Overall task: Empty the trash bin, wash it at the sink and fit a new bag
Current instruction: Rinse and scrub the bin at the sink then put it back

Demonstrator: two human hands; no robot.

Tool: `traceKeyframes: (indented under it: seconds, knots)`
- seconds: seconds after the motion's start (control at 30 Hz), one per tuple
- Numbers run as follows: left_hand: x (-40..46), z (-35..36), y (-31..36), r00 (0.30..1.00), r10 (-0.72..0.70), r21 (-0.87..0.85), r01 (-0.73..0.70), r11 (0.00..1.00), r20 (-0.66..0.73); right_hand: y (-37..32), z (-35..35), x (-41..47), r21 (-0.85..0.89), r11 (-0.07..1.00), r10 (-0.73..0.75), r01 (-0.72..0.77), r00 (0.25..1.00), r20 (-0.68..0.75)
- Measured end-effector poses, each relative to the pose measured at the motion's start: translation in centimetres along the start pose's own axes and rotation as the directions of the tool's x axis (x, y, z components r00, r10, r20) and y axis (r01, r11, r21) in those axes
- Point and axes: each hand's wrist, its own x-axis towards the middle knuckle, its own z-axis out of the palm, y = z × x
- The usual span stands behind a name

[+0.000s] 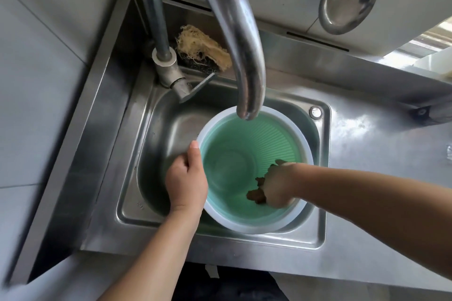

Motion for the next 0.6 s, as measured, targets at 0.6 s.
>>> traceKeyframes:
  seconds: [0.6]
  knots:
    - [1.0, 0.1, 0.4, 0.999, 0.037, 0.011, -0.038, 0.999, 0.025, 2.9, -2.2, 2.1, -0.718, 0.602, 0.107, -0.350, 0.926, -0.363]
